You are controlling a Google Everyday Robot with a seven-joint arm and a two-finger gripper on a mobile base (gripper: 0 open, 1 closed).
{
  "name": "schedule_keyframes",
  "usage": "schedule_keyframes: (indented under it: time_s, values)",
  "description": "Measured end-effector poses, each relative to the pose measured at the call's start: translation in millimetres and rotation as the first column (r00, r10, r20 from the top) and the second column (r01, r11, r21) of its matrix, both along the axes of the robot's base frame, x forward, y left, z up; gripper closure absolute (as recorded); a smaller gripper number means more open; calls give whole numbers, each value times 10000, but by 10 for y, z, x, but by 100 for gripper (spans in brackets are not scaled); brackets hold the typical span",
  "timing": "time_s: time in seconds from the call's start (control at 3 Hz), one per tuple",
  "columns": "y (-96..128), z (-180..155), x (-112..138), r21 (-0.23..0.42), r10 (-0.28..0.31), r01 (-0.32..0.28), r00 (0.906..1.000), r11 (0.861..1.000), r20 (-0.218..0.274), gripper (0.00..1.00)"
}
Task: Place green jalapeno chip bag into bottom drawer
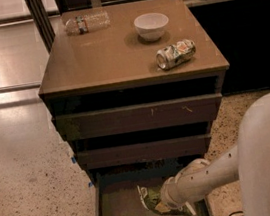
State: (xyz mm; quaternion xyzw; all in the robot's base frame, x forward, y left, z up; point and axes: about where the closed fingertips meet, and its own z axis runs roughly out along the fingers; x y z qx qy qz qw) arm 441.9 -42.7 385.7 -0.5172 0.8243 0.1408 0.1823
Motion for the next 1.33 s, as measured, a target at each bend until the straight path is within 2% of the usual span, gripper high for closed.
schedule_keyframes:
  time_s: [0.33, 0.67, 1.0, 1.33]
  values:
    - [153, -492, 213, -80, 345, -346, 9993, 9994, -144, 100]
    - [216, -1094, 415, -429, 139, -152, 9994, 9990, -304, 100]
    - [216, -1095, 415, -429, 136, -150, 9994, 9990, -305, 100]
    - [-64, -1389, 313, -391, -774, 744, 9938, 9965, -800, 100]
